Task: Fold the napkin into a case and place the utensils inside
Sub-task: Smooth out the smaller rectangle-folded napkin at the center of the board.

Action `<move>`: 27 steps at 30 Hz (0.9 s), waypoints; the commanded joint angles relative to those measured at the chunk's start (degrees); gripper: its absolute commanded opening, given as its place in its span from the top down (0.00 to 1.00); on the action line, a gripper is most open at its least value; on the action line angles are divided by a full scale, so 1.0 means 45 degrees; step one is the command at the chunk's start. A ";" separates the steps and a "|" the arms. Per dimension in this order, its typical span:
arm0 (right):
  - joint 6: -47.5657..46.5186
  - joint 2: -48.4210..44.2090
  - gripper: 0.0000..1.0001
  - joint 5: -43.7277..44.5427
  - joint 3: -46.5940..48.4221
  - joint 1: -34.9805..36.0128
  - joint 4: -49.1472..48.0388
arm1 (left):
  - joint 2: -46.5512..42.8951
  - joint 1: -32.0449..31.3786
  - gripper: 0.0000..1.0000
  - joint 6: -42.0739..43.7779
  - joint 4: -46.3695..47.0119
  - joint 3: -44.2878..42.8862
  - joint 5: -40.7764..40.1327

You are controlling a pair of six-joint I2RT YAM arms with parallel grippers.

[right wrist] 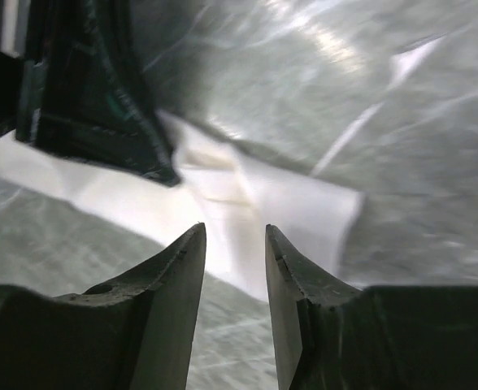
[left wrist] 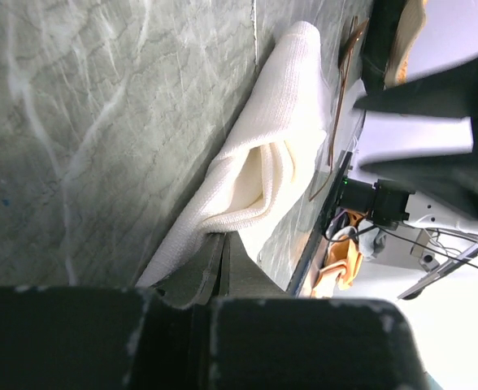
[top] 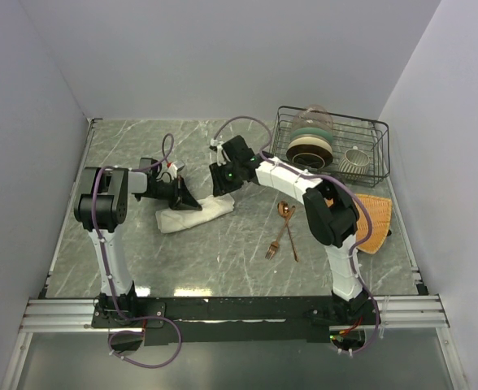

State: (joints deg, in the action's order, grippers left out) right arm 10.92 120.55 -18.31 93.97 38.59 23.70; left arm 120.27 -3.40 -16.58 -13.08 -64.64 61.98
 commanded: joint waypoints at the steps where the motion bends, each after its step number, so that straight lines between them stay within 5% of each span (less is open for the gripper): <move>1: -0.1234 -0.0618 0.57 0.1643 0.0425 -0.0099 0.1001 | 0.0657 -0.0045 0.99 0.0735 -0.0355 -0.0146 -0.1546; 12: -0.1547 -0.0051 0.59 0.1842 0.0484 -0.0021 0.0884 | 0.0676 -0.0046 0.99 0.0716 -0.0316 -0.0128 -0.1565; 27: -0.1703 0.0827 0.84 0.1685 -0.0589 0.0428 0.0826 | 0.0715 -0.0026 0.99 0.0774 -0.0511 -0.0361 -0.1643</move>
State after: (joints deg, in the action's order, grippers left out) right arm 4.12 123.07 -11.03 93.23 39.68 27.24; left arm 120.84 -3.36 -16.16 -14.59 -65.58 62.28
